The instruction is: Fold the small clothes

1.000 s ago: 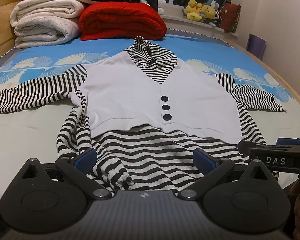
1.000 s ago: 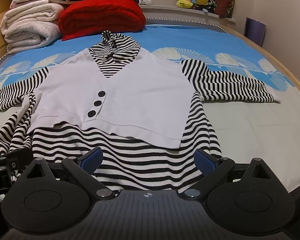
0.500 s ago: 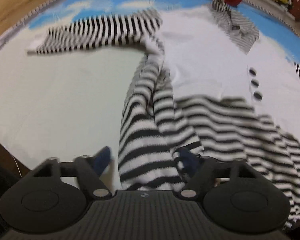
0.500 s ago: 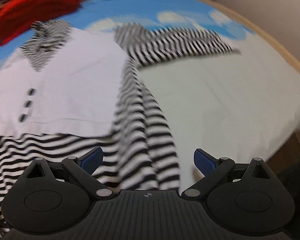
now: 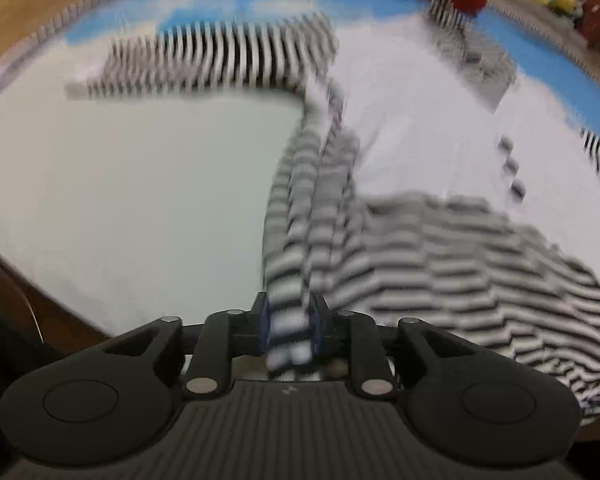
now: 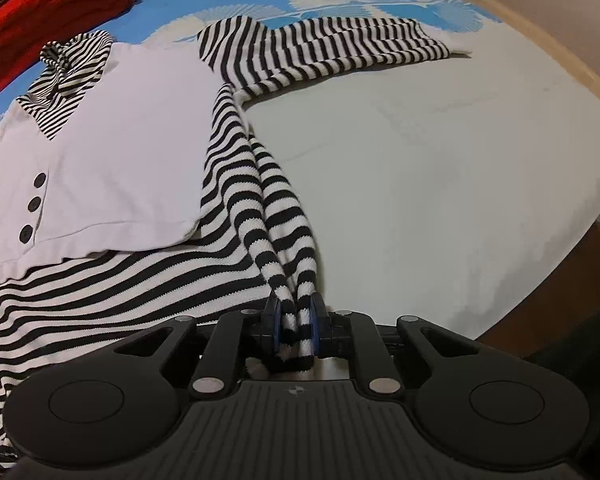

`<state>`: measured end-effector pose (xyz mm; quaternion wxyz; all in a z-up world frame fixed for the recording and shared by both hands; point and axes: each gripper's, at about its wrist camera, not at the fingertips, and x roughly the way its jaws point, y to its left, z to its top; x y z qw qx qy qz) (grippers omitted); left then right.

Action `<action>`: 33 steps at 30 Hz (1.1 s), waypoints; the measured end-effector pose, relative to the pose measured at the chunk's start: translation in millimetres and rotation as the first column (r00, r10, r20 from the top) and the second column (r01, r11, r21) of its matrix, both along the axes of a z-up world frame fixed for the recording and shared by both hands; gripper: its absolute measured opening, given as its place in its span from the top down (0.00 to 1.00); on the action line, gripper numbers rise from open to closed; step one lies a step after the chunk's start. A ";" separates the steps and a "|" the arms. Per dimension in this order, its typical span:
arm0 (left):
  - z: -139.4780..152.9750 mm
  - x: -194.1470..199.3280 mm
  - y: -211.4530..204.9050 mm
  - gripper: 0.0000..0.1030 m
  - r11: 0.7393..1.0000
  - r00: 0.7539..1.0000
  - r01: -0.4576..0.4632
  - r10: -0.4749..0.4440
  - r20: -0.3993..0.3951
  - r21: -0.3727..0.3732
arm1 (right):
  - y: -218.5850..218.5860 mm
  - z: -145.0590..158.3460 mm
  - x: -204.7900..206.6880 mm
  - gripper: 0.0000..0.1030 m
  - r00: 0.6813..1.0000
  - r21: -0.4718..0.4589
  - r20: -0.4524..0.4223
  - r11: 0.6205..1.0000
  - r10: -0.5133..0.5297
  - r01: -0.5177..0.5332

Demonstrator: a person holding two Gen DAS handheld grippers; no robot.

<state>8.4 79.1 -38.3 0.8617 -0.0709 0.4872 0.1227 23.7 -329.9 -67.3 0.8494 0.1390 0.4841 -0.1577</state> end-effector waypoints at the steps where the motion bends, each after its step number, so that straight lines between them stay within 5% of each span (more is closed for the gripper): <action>1: 9.5 -3.3 -4.6 0.73 1.000 0.999 0.023 -0.024 0.047 0.015 | 0.0 3.0 -1.2 0.78 1.000 -0.005 0.009 1.000 -0.004 0.004; 5: 30.2 -9.0 -23.0 0.72 0.991 0.977 0.132 -0.128 0.172 -0.013 | 10.3 22.4 -6.4 0.59 0.991 -0.100 0.134 0.995 0.022 -0.008; 8: 19.9 -2.6 -31.4 0.72 0.984 0.980 0.165 -0.157 0.122 -0.065 | 21.9 30.2 -5.4 0.58 0.975 -0.104 0.199 0.991 0.103 -0.083; 10: 3.1 4.9 -30.4 0.71 0.983 0.987 0.161 -0.160 0.015 -0.084 | 21.7 22.0 -1.2 0.58 0.980 -0.044 0.164 0.993 0.113 -0.108; 13: -20.3 10.7 -16.5 0.73 0.991 0.986 0.079 -0.093 -0.136 -0.109 | 17.0 -10.9 9.8 0.58 0.994 0.013 -0.047 0.995 0.097 -0.097; 16: 0.5 9.7 -18.5 0.72 0.991 0.993 0.097 -0.102 -0.052 -0.093 | 14.3 -7.8 10.5 0.58 0.997 0.026 -0.027 0.997 0.073 -0.072; 19: 24.8 4.5 -30.6 0.71 0.988 0.986 0.150 -0.149 0.070 -0.018 | 17.5 15.6 8.4 0.58 0.991 -0.044 0.103 0.996 0.082 -0.078; 23: 58.6 6.0 -37.2 0.66 0.984 0.973 0.174 -0.168 0.157 -0.025 | 19.2 40.5 0.7 0.58 0.960 -0.074 0.259 0.993 0.109 -0.093; 30: 150.4 64.4 -1.1 0.65 0.975 0.927 0.216 -0.192 0.322 -0.042 | 34.0 99.4 -6.6 0.58 0.847 -0.120 0.497 0.981 0.190 -0.149; 33: 175.2 107.5 24.6 0.54 0.967 0.905 0.252 -0.224 0.362 -0.029 | 36.5 136.2 3.7 0.57 0.793 -0.159 0.559 0.970 0.243 -0.185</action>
